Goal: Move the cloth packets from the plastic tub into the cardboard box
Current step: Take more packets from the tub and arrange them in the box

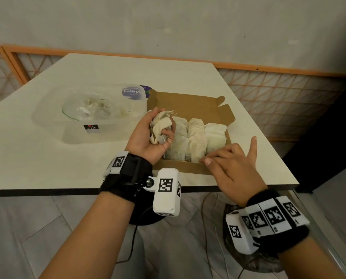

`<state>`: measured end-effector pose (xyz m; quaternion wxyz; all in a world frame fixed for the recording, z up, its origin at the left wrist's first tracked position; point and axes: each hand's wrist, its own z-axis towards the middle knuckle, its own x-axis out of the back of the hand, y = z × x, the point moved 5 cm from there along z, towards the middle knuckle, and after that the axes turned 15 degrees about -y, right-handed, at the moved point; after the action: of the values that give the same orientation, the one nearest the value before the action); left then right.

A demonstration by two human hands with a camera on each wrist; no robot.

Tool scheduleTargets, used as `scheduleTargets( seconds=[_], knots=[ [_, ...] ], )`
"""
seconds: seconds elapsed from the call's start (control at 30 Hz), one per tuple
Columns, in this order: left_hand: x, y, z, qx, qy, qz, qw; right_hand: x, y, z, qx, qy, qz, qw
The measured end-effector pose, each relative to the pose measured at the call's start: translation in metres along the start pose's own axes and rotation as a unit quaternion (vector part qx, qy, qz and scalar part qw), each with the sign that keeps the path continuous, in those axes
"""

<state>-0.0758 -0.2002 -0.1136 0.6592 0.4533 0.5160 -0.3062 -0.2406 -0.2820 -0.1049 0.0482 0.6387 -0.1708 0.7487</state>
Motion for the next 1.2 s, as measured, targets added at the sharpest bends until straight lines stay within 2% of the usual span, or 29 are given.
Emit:
scheduleTargets(
  seconds=[0.1,0.27,0.4,0.5,0.67,0.77,0.87,1.03,1.2],
  knots=[
    [0.000,0.000,0.000,0.000,-0.001,-0.001,1.000,-0.002,-0.007,0.004,-0.002,-0.010,0.007,1.000],
    [0.000,0.000,0.000,0.009,-0.009,0.003,1.000,0.009,-0.019,0.003,0.005,0.039,-0.012,0.999],
    [0.001,0.000,0.001,0.011,-0.011,0.005,1.000,0.003,-0.030,0.010,0.028,0.006,-0.049,0.998],
    [0.002,0.000,0.001,0.014,-0.017,0.008,1.000,-0.002,-0.032,0.020,-0.002,-0.016,-0.081,0.997],
    [0.001,0.000,0.001,0.023,-0.024,0.008,0.999,0.008,-0.034,0.021,-0.035,-0.015,-0.045,0.998],
    [0.001,0.000,0.000,0.020,-0.021,0.005,1.000,0.026,-0.027,0.026,-0.046,-0.005,0.028,0.999],
    [0.001,0.000,0.000,0.017,-0.020,0.005,1.000,0.045,-0.011,0.030,-0.071,-0.048,0.096,0.992],
    [0.001,0.000,0.000,0.015,-0.020,0.011,1.000,0.038,0.002,0.021,-0.105,-0.196,-0.039,0.974],
    [0.002,0.000,-0.001,0.010,-0.016,0.015,1.000,0.018,-0.008,0.023,-0.090,-0.216,-0.023,0.972]
  ],
)
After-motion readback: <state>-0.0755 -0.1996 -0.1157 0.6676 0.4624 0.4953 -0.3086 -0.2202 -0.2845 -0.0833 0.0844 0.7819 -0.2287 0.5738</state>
